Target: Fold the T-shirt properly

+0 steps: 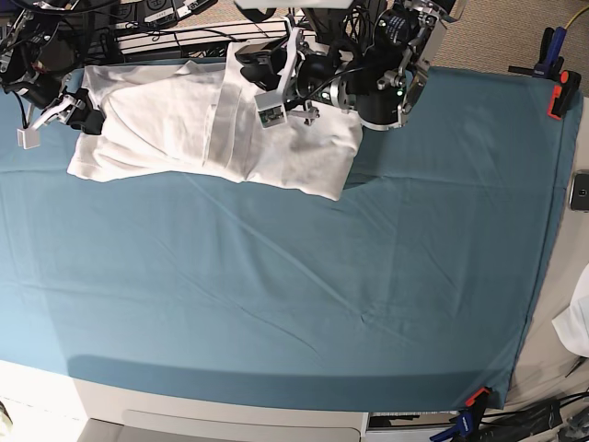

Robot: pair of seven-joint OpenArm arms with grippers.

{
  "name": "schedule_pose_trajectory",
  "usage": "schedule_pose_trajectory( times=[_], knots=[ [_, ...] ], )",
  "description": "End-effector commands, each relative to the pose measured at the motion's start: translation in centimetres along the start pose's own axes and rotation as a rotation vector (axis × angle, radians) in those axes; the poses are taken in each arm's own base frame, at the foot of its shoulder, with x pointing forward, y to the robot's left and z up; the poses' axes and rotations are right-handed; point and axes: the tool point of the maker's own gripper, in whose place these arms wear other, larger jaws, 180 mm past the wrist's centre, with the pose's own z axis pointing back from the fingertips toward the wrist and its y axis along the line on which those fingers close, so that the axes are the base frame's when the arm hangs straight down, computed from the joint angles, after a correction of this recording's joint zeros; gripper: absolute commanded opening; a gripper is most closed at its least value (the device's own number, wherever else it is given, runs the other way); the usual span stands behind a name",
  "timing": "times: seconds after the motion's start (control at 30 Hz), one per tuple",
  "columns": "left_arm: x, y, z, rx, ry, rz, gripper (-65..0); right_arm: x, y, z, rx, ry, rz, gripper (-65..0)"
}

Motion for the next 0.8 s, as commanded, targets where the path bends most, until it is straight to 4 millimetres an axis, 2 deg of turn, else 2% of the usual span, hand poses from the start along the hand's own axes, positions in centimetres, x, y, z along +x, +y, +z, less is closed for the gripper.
schedule_pose_trajectory(
  times=[0.0,0.07,0.2,0.3,0.77],
  knots=[
    [1.5,-0.5,0.2,-0.019,-0.057,-0.024,-46.0,-1.0,-0.6,0.3,-0.027,0.065,0.008,-35.4],
    [1.5,-0.5,0.2,-0.019,-0.057,-0.024,-46.0,-0.7,-1.3,0.6,-0.055,0.051,0.007,-35.4],
    [1.5,-0.5,0.2,-0.019,-0.056,-0.024,-46.0,1.2,-3.9,2.6,-0.173,-0.061,0.0,-35.4],
    [1.5,-0.6,0.2,-0.019,-0.058,-0.024,-46.0,1.3,-4.5,3.4,-0.193,-0.071,-0.015,-35.4],
    [1.8,-0.8,0.2,-0.034,-0.072,-0.02,-46.0,-1.8,-0.5,-0.3,-0.023,0.019,-0.046,-35.4]
  ],
)
